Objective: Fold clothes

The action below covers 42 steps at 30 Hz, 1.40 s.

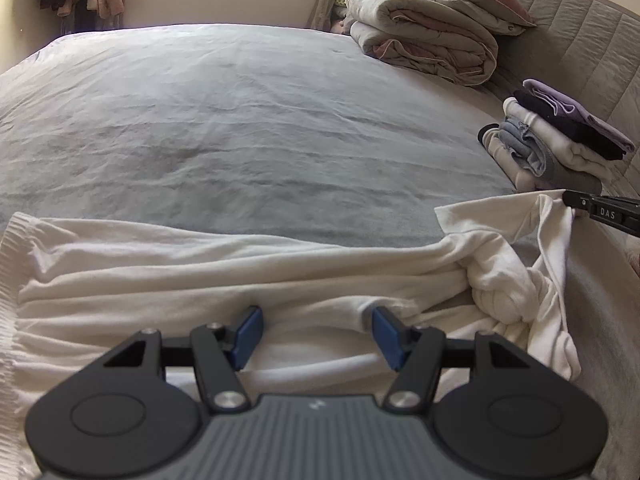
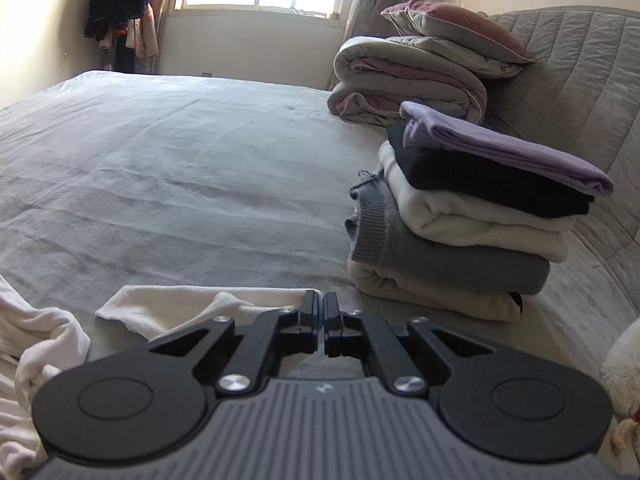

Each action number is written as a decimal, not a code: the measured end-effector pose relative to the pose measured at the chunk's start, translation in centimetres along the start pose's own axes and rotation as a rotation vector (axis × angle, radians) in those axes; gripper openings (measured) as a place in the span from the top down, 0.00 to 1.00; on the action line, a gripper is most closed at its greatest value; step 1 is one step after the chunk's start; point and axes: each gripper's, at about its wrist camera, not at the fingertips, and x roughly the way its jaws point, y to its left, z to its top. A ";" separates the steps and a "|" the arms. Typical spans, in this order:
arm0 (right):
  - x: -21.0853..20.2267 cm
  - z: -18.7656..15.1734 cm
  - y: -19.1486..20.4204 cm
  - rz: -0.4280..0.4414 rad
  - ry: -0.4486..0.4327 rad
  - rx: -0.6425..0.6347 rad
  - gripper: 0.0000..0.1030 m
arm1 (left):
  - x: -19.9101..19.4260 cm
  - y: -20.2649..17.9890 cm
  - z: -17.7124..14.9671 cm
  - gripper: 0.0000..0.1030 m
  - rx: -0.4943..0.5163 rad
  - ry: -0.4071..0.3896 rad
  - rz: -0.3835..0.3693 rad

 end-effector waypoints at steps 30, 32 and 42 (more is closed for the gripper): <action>-7.4 -7.4 -5.0 0.190 0.241 0.087 0.99 | -1.5 -0.2 -1.2 0.40 0.022 -0.012 0.036; -7.8 -7.2 -4.0 0.244 0.233 0.079 0.87 | -1.8 -0.3 -1.2 0.40 0.014 -0.023 0.030; -8.3 -6.2 1.9 0.486 0.225 0.024 0.60 | -3.2 -1.5 -1.7 0.40 0.030 -0.061 -0.029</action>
